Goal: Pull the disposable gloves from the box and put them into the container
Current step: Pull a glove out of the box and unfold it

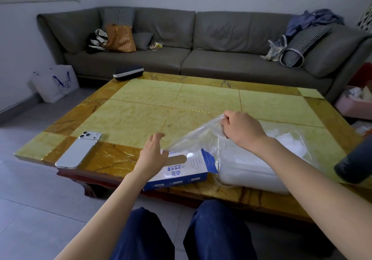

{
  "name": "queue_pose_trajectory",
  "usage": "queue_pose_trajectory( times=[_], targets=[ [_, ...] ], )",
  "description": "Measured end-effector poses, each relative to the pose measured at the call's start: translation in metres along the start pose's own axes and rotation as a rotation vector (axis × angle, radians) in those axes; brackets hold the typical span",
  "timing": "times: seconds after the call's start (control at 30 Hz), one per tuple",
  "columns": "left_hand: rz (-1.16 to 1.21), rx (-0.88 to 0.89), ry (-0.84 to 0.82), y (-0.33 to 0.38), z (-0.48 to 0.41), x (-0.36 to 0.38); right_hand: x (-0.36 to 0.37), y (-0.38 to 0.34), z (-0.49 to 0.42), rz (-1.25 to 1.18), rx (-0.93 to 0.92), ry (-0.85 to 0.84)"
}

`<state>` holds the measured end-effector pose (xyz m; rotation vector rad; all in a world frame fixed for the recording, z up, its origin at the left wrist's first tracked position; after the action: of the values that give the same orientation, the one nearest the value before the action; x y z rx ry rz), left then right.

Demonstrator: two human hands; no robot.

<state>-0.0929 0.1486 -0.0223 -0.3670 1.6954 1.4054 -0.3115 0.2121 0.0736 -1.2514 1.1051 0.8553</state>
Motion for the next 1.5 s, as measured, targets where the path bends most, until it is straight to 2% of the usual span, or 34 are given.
queue_pose_trajectory(
  times=[0.07, 0.13, 0.27, 0.37, 0.43, 0.5, 0.6, 0.7, 0.77, 0.83, 0.9, 0.93, 0.97, 1.03, 1.1, 1.17, 1.23, 1.33, 1.4, 1.5],
  targets=[
    [0.087, 0.097, 0.026, 0.024, 0.000, -0.013, -0.002, 0.006, 0.002, -0.003, 0.011, -0.010],
    [0.127, 0.165, -0.042, 0.045, -0.001, -0.017, -0.003, 0.012, 0.003, -0.026, 0.031, -0.038],
    [0.420, 0.210, -0.166, 0.070, 0.003, -0.017, -0.005, 0.019, 0.008, -0.057, 0.064, -0.048],
    [0.513, 0.190, -0.285, 0.074, 0.007, -0.010, -0.006, 0.025, 0.011, -0.082, 0.129, -0.070],
    [0.414, 0.155, -0.314, 0.070, 0.006, -0.001, -0.005, 0.029, 0.011, -0.099, 0.160, -0.107],
    [0.326, 0.131, -0.225, 0.067, 0.002, 0.001, -0.005, 0.033, 0.011, -0.135, 0.171, -0.126],
    [0.388, 0.112, -0.094, 0.068, 0.001, -0.012, -0.003, 0.044, 0.011, -0.214, 0.175, -0.186],
    [0.375, 0.109, -0.053, 0.071, -0.003, -0.025, 0.002, 0.058, 0.008, -0.229, 0.218, -0.279],
    [0.329, 0.083, -0.041, 0.071, -0.007, -0.031, 0.001, 0.063, 0.006, -0.208, 0.221, -0.218],
    [0.274, 0.071, -0.057, 0.072, -0.012, -0.034, -0.008, 0.059, 0.008, -0.238, 0.149, -0.010],
    [0.265, 0.077, -0.081, 0.078, -0.012, -0.038, -0.022, 0.042, 0.014, -0.280, -0.017, 0.212],
    [0.272, 0.088, -0.097, 0.082, -0.012, -0.040, -0.023, 0.033, 0.016, -0.307, -0.099, 0.226],
    [0.274, 0.107, -0.120, 0.088, -0.012, -0.042, -0.022, 0.021, 0.019, -0.324, -0.167, 0.161],
    [0.255, 0.156, -0.204, 0.099, -0.010, -0.040, -0.009, -0.002, 0.022, -0.290, -0.224, -0.072],
    [0.220, 0.199, -0.276, 0.108, -0.008, -0.035, 0.003, -0.017, 0.021, -0.249, -0.251, -0.185],
    [0.176, 0.254, -0.276, 0.116, -0.007, -0.035, 0.005, -0.023, 0.016, -0.277, -0.296, -0.119],
    [0.122, 0.290, -0.191, 0.116, -0.008, -0.039, 0.002, -0.022, 0.010, -0.313, -0.322, -0.022],
    [0.062, 0.264, -0.092, 0.094, -0.013, -0.040, -0.002, -0.008, 0.004, -0.350, -0.250, 0.057],
    [-0.016, 0.200, -0.243, 0.070, -0.012, -0.022, -0.002, 0.003, 0.004, -0.366, -0.183, 0.071],
    [-0.370, 0.088, -0.634, 0.027, -0.005, 0.022, 0.006, 0.016, 0.005, -0.366, -0.116, 0.053]
  ],
)
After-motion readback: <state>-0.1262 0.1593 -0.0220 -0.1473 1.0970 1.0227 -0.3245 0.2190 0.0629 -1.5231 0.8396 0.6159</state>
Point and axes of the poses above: each hand's wrist, its own z-axis away from the middle knuckle, its own x-axis out of the palm, y = z × x, the point moved 4 cm from there along -z, towards the middle knuckle, and after that the axes turned 10 degrees about -y, right-handed, at the moved point
